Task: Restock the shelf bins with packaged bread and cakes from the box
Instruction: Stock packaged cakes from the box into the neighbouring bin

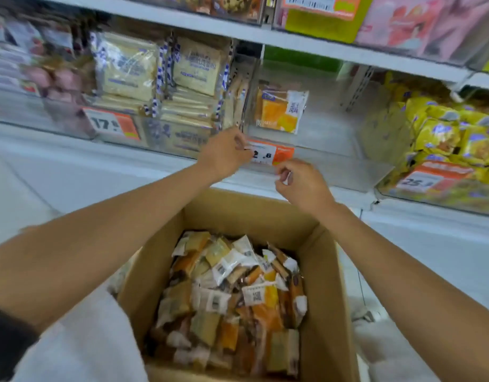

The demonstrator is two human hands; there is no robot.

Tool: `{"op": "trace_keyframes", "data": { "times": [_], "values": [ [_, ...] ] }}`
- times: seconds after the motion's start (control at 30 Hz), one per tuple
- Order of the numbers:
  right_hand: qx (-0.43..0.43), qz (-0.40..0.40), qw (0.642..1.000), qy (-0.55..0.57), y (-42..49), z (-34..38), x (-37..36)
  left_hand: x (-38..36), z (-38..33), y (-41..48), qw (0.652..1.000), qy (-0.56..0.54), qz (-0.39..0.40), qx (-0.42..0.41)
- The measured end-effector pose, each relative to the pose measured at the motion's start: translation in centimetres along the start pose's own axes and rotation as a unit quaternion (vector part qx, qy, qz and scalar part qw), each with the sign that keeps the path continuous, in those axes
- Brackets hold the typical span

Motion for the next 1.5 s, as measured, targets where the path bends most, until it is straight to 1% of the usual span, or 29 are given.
{"op": "trace_keyframes", "data": {
  "times": [0.07,0.13,0.23,0.33,0.4,0.47,0.57,0.6,0.67,0.77,0.83,0.9,0.93,0.97,1.0,1.03,1.07,1.1,1.13,1.17,1.2,1.23,1.3,1.33,1.37,1.4,1.47,1.5],
  "values": [
    [-0.052,0.107,0.993,-0.007,-3.4,-2.2,-3.6,-1.7,2.3,-3.5,0.996,0.014,0.067,0.053],
    [-0.107,0.194,0.975,-0.028,-6.5,-4.9,-7.1,-3.2,6.0,-6.8,0.987,0.013,0.101,0.122],
    [-0.17,0.255,0.952,-0.025,-10.3,-8.8,-12.0,-5.0,10.9,-11.1,0.975,-0.002,0.111,0.193],
    [-0.235,0.278,0.931,0.021,-12.0,-11.5,-16.4,-6.4,14.4,-13.4,0.967,0.001,0.092,0.236],
    [-0.231,0.282,0.931,0.014,-11.6,-12.1,-18.7,-7.3,15.7,-14.2,0.963,-0.012,0.088,0.255],
    [-0.169,0.298,0.939,-0.019,-10.7,-11.8,-21.0,-8.0,16.5,-14.6,0.958,-0.022,0.102,0.267],
    [-0.108,0.341,0.931,-0.078,-9.6,-10.8,-24.2,-8.2,17.3,-15.2,0.953,-0.032,0.111,0.279],
    [-0.087,0.335,0.933,-0.101,-9.3,-10.5,-25.0,-8.1,17.4,-15.4,0.952,-0.037,0.115,0.283],
    [-0.036,0.288,0.947,-0.134,-8.8,-10.3,-25.9,-7.9,17.8,-15.6,0.947,-0.052,0.116,0.295],
    [0.012,0.218,0.971,-0.101,-7.9,-8.9,-24.8,-7.7,18.5,-16.2,0.938,-0.068,0.116,0.32],
    [-0.019,0.194,0.981,-0.024,-6.9,-7.3,-22.5,-7.9,18.8,-16.5,0.931,-0.074,0.115,0.339],
    [-0.087,0.149,0.982,0.075,-6.1,-5.8,-19.6,-8.4,18.7,-16.7,0.916,-0.096,0.11,0.375],
    [-0.131,0.131,0.974,0.133,-6.0,-5.4,-18.3,-8.7,18.6,-16.8,0.904,-0.112,0.112,0.397],
    [-0.183,0.124,0.952,0.211,-6.0,-5.3,-17.2,-9.2,18.5,-16.9,0.89,-0.135,0.12,0.419],
    [-0.238,0.129,0.912,0.307,-6.2,-5.3,-16.4,-9.6,18.1,-16.9,0.871,-0.176,0.134,0.439],
    [-0.294,0.146,0.856,0.4,-6.6,-5.5,-15.9,-10.1,17.5,-16.9,0.845,-0.24,0.136,0.457],
    [-0.338,0.168,0.792,0.48,-7.2,-5.6,-15.4,-10.7,17.0,-16.8,0.815,-0.309,0.132,0.471],
    [-0.368,0.188,0.735,0.538,-7.7,-5.7,-15.0,-11.3,16.5,-16.6,0.788,-0.371,0.126,0.475],
    [-0.388,0.201,0.693,0.574,-8.2,-5.9,-14.7,-11.6,16.0,-16.4,0.772,-0.412,0.113,0.47],
    [-0.401,0.209,0.667,0.592,-8.7,-6.2,-14.6,-11.9,15.5,-16.3,0.764,-0.438,0.096,0.464],
    [-0.409,0.213,0.657,0.596,-9.2,-6.5,-14.5,-12.0,15.1,-16.2,0.767,-0.442,0.076,0.46],
    [-0.413,0.216,0.667,0.581,-9.6,-7.0,-14.5,-12.0,14.7,-16.2,0.773,-0.438,0.053,0.456],
    [-0.408,0.228,0.718,0.517,-10.4,-7.7,-14.7,-11.7,14.7,-16.2,0.798,-0.407,0.002,0.446],
    [-0.401,0.237,0.737,0.489,-10.7,-7.9,-14.9,-11.5,14.8,-16.3,0.802,-0.402,-0.017,0.442],
    [-0.392,0.25,0.749,0.472,-10.9,-7.9,-15.2,-11.4,14.8,-16.3,0.797,-0.411,-0.024,0.442],
    [-0.382,0.266,0.753,0.465,-11.1,-7.9,-15.5,-11.4,14.9,-16.4,0.792,-0.419,-0.009,0.444],
    [-0.375,0.302,0.746,0.46,-11.4,-8.2,-16.3,-11.3,15.0,-16.7,0.789,-0.418,0.029,0.449],
    [-0.38,0.317,0.75,0.439,-11.6,-8.8,-16.8,-11.2,15.3,-16.8,0.789,-0.416,0.032,0.451]
  ]
}}
Point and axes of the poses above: each hand's wrist, its own y-axis towards the middle knuckle, its own x-axis out of the back of the hand, z = x × y, the point moved 3 cm from there along y, towards the middle knuckle, and after that the axes turned 12 degrees about -x, right-handed, at the moved point
